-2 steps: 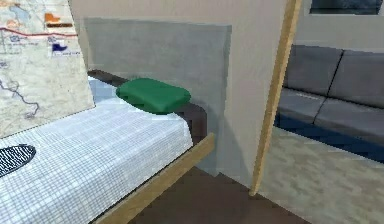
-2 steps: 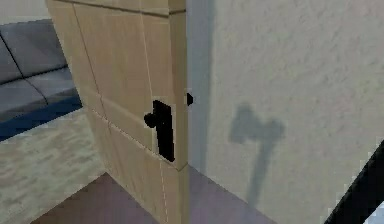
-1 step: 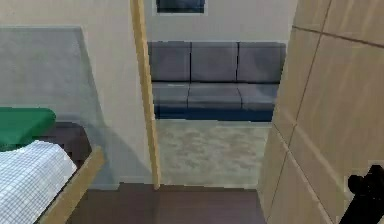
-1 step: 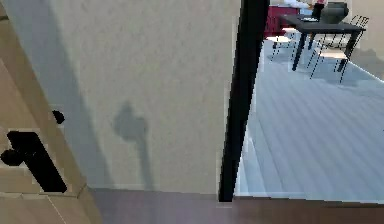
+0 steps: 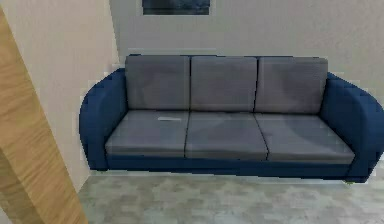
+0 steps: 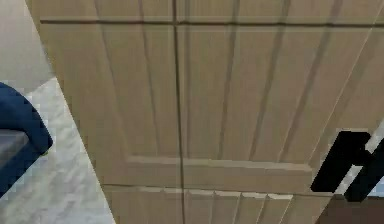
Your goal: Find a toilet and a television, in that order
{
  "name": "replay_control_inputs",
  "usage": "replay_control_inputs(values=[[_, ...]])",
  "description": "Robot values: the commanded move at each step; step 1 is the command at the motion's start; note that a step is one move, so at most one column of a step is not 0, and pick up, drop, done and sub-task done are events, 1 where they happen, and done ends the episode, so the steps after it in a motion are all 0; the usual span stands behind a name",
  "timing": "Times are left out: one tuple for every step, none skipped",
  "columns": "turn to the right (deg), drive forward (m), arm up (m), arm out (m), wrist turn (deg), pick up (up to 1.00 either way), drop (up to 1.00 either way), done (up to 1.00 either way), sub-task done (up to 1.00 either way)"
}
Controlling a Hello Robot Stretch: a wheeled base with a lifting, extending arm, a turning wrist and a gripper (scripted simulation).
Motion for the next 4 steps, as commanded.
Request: replay_control_inputs(values=[[0.0, 0.50, 0.00, 0.00, 0.0, 0.00, 0.00, 0.00, 0.00], [45.0, 0.00, 0.00, 0.00, 0.0, 0.00, 0.00, 0.00, 0.00], [0.0, 0.60, 0.00, 0.00, 0.0, 0.00, 0.00, 0.00, 0.00], [45.0, 0.00, 0.00, 0.00, 0.0, 0.00, 0.00, 0.00, 0.00]])
